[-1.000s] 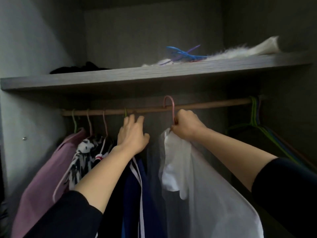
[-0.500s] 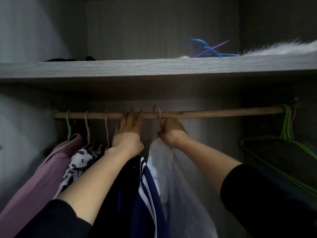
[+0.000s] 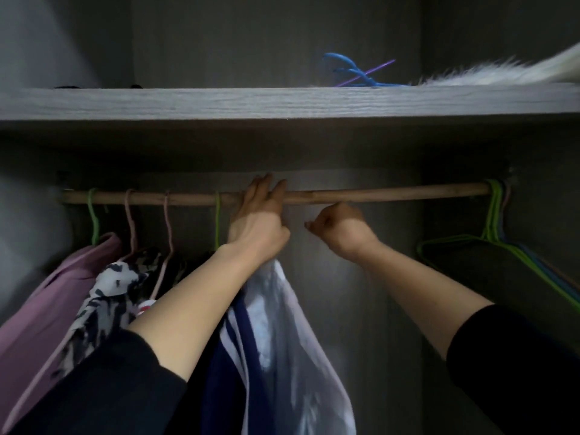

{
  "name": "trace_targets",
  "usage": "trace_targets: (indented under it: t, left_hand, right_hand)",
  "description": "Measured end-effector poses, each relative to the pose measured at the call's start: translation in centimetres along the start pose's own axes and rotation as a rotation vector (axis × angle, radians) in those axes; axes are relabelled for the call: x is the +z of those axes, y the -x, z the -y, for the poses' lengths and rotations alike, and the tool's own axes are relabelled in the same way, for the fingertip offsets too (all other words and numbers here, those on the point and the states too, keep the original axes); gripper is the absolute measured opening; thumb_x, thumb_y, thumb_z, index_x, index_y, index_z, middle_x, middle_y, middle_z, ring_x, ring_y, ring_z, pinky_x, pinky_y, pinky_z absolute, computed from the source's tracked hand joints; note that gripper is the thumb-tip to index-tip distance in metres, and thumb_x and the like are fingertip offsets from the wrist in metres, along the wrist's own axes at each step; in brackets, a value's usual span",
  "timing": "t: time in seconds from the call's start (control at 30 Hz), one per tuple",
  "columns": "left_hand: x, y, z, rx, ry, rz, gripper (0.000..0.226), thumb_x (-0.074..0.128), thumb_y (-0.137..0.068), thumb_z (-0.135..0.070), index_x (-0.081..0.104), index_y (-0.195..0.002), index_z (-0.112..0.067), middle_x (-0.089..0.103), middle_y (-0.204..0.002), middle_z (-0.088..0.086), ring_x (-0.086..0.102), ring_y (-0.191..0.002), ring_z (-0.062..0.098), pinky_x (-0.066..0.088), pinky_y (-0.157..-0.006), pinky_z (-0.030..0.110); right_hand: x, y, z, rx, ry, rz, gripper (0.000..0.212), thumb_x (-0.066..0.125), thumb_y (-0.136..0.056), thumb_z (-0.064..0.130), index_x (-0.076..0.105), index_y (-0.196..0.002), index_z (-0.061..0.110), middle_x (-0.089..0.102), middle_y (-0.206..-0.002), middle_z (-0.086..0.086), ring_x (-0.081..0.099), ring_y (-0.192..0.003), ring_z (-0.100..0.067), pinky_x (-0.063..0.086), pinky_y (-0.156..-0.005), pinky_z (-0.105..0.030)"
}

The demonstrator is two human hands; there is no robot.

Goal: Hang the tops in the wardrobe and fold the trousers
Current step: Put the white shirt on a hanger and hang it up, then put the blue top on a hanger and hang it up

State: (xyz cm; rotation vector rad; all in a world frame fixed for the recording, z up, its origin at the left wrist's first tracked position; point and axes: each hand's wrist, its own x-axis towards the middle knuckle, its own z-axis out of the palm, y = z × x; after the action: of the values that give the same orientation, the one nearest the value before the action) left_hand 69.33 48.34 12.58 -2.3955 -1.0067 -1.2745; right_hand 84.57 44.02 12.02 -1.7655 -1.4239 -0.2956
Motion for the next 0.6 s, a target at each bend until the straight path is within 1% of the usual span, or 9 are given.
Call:
trace_targets:
  t: [0.1, 0.17, 0.27, 0.37, 0.43, 0.47, 0.53, 0.57, 0.6]
  left_hand:
    - [1.6, -0.9, -3.6, 0.069, 0.040, 0.020, 0.073, 0.051, -0.086, -0.013, 0.018, -0.150, -0.021, 0.009, -0.159, 0.004, 0.004, -0.146, 0.020, 0.005, -0.119, 0.039]
    - [3.0, -1.5, -5.9, 0.108, 0.056, 0.042, 0.071, 0.052, -0.087, -0.018, 0.019, -0.150, -0.022, 0.010, -0.159, 0.005, 0.004, -0.146, 0.021, 0.003, -0.119, 0.038]
    - [5.1, -2.5, -8.9, 0.167, 0.039, 0.057, 0.069, 0.052, -0.088, -0.024, 0.020, -0.150, -0.023, 0.014, -0.158, 0.006, 0.009, -0.145, 0.023, 0.002, -0.119, 0.039]
    - [6.9, -3.4, -11.0, 0.216, -0.029, 0.011, 0.070, 0.051, -0.088, -0.029, 0.019, -0.150, -0.023, 0.022, -0.156, 0.007, 0.017, -0.143, 0.024, 0.003, -0.118, 0.042]
    - [7.8, -3.8, -11.8, 0.223, -0.024, -0.043, 0.070, 0.053, -0.087, -0.029, 0.023, -0.149, -0.022, 0.034, -0.148, 0.008, 0.026, -0.136, 0.026, 0.002, -0.116, 0.042]
    - [8.3, -3.9, -12.0, 0.224, -0.014, -0.077, 0.069, 0.055, -0.085, -0.028, 0.027, -0.148, -0.021, 0.041, -0.141, 0.009, 0.032, -0.130, 0.029, 0.003, -0.115, 0.042]
    - [9.1, -4.1, -12.1, 0.233, 0.006, -0.146, 0.068, 0.060, -0.080, -0.023, 0.037, -0.144, -0.017, 0.051, -0.126, 0.012, 0.040, -0.119, 0.033, 0.006, -0.113, 0.045]
    - [9.5, -4.2, -12.0, 0.239, 0.019, -0.177, 0.066, 0.062, -0.077, -0.020, 0.043, -0.141, -0.014, 0.054, -0.120, 0.014, 0.043, -0.114, 0.035, 0.008, -0.112, 0.046]
    - [9.9, -4.3, -11.9, 0.245, 0.033, -0.204, 0.064, 0.063, -0.075, -0.018, 0.047, -0.137, -0.012, 0.056, -0.115, 0.016, 0.046, -0.110, 0.036, 0.011, -0.111, 0.047]
  right_hand:
    - [-2.7, 1.4, -2.8, 0.053, 0.073, -0.026, 0.027, 0.064, -0.086, 0.044, 0.061, -0.068, 0.024, 0.067, -0.081, -0.004, 0.065, -0.079, -0.024, 0.056, -0.076, -0.041]
    - [-4.5, 2.5, -4.6, 0.069, 0.154, -0.045, 0.020, 0.062, -0.088, 0.041, 0.065, -0.079, 0.024, 0.066, -0.081, -0.002, 0.065, -0.076, -0.019, 0.057, -0.074, -0.041]
    - [-7.5, 4.2, -7.5, 0.106, 0.301, -0.094, 0.017, 0.062, -0.090, 0.033, 0.068, -0.093, 0.017, 0.068, -0.091, -0.005, 0.066, -0.085, -0.024, 0.056, -0.076, -0.040]
    - [-10.7, 5.6, -10.2, 0.130, 0.503, -0.140, 0.015, 0.059, -0.089, 0.026, 0.065, -0.096, 0.014, 0.066, -0.099, -0.010, 0.064, -0.091, -0.031, 0.053, -0.072, -0.040]
    - [-12.5, 6.2, -11.8, 0.115, 0.654, -0.150, 0.009, 0.055, -0.092, 0.022, 0.060, -0.093, 0.015, 0.065, -0.101, -0.009, 0.062, -0.086, -0.028, 0.047, -0.065, -0.034]
    - [-13.2, 6.5, -12.4, 0.114, 0.733, -0.153, 0.008, 0.054, -0.092, 0.021, 0.059, -0.096, 0.016, 0.063, -0.105, -0.009, 0.060, -0.087, -0.027, 0.044, -0.064, -0.033]
    - [-14.0, 6.9, -13.7, 0.147, 0.871, -0.142, 0.022, 0.057, -0.091, 0.020, 0.058, -0.112, 0.014, 0.058, -0.116, -0.009, 0.057, -0.101, -0.029, 0.044, -0.069, -0.035]
    - [-14.2, 7.0, -14.1, 0.178, 0.922, -0.124, 0.029, 0.058, -0.090, 0.020, 0.057, -0.118, 0.013, 0.055, -0.121, -0.009, 0.055, -0.107, -0.029, 0.046, -0.073, -0.036]
    - [-14.3, 7.1, -14.4, 0.198, 0.967, -0.103, 0.031, 0.059, -0.090, 0.019, 0.056, -0.121, 0.013, 0.053, -0.123, -0.009, 0.053, -0.111, -0.029, 0.047, -0.076, -0.037]
